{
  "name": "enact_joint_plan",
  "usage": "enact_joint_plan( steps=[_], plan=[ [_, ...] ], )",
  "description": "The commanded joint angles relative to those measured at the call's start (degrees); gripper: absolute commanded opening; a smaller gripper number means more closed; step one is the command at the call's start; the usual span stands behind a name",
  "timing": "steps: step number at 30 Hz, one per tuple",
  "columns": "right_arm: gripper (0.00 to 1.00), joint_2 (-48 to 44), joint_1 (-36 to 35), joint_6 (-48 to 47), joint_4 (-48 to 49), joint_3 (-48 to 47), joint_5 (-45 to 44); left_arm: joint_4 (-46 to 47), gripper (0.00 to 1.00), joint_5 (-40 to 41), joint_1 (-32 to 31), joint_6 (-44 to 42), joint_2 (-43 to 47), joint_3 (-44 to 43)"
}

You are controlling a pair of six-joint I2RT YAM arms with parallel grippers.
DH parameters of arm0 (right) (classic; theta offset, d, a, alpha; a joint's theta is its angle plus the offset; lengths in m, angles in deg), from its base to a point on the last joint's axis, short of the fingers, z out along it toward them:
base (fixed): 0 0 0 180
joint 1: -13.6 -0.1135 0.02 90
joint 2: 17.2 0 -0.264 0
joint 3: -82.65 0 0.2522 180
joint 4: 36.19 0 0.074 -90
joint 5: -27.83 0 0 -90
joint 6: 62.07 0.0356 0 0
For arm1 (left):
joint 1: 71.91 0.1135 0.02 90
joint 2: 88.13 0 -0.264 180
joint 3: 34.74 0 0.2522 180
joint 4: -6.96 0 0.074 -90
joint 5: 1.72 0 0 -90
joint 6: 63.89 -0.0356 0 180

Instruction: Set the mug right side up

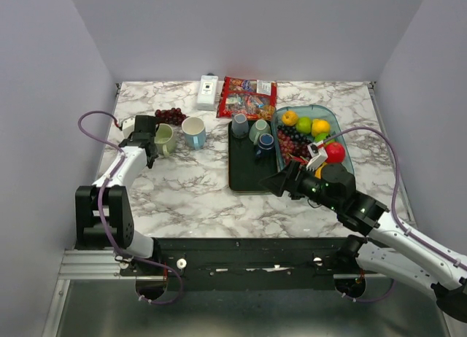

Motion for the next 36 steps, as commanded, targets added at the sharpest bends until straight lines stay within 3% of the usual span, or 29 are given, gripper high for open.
enact_joint_plan(
  steps=[1,5,7,8,10,11,14,17,30,36],
  plan=[
    [1.00,-0.18,-0.22,0.89,-2.89,0.04,-3.37,2.43,0.00,-0.08,2.68,2.55,-2.10,0.55],
    [1.00,0.61,-0.13,1.85,-3.25,-0.22,-3.81,2.34,0.01,-1.14,3.39,2.38,-3.86,-0.15],
    [1.00,1.14,-0.22,1.94,-3.25,-0.49,-4.07,1.99,0.08,-1.05,3.65,2.38,-3.77,-0.41],
    [1.00,1.40,-0.22,2.03,-3.34,-0.66,-4.07,1.99,0.20,-1.14,3.91,2.38,-3.42,-0.50],
    [1.00,2.36,-0.22,1.77,-4.04,-1.36,-4.51,2.25,0.33,-1.58,4.18,2.38,-2.98,-0.50],
    [1.00,2.89,-0.13,1.51,-4.57,-1.80,-4.77,2.08,0.45,-1.58,4.27,2.38,-2.54,-0.50],
    [1.00,4.82,-0.22,0.54,-7.20,-3.73,-6.18,1.73,0.63,-1.58,4.36,2.38,-1.32,-0.42],
    [1.00,6.14,-0.22,-0.78,-9.40,-5.31,-8.46,1.20,0.71,-2.02,4.36,2.64,0.96,-0.33],
    [0.99,19.85,-0.22,-7.45,-12.57,-15.68,-21.99,-1.35,0.99,-10.17,4.27,1.16,21.26,2.57],
    [0.82,32.50,-0.22,-10.19,-13.00,-22.54,-25.86,-0.92,0.99,-22.99,4.27,-3.85,31.36,1.69]
  ],
)
